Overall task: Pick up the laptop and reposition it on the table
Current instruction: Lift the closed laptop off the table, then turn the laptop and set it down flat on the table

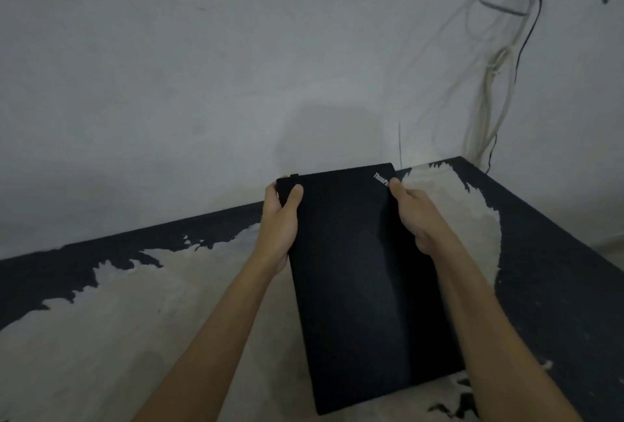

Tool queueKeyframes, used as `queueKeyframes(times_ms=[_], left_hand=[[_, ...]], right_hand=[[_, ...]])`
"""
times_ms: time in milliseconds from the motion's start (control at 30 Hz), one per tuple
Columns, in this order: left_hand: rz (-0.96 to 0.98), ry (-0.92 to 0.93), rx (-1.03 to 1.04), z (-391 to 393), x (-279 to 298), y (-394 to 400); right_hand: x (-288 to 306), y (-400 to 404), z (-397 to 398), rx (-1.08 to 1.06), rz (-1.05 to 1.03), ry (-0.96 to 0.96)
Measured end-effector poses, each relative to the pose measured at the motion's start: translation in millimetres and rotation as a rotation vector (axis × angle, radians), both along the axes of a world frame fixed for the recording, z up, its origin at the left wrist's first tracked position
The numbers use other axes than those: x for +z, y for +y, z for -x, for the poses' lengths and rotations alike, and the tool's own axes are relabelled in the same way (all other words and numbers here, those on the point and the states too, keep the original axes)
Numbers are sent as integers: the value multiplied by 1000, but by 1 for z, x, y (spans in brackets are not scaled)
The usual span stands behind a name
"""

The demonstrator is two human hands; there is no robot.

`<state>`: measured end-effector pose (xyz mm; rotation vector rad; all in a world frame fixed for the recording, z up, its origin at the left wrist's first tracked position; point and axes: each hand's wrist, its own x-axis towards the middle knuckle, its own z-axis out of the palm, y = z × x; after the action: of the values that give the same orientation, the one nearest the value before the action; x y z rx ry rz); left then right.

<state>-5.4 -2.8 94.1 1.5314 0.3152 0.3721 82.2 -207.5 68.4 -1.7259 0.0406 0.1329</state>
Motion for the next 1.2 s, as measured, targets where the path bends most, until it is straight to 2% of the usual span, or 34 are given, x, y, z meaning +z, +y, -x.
queueKeyframes(times_ms=[300, 567, 700, 833, 967, 1033, 1200], left_hand=[[2, 73, -89, 64, 9, 25], [-101, 95, -140, 124, 22, 80], [-212, 134, -27, 136, 27, 103], [-307, 58, 110, 147, 29, 127], [-402, 57, 101, 155, 45, 158], [-465, 75, 77, 161, 54, 173], [-547, 150, -45, 170, 63, 198]], right_hand=[[22, 34, 50, -71, -155, 27], [49, 83, 87, -129, -337, 14], [55, 111, 103, -119, -364, -28], [61, 134, 118, -41, -279, -89], [59, 150, 124, -34, -197, -175], [59, 157, 127, -62, -62, -272], [63, 167, 128, -56, 432, -645]])
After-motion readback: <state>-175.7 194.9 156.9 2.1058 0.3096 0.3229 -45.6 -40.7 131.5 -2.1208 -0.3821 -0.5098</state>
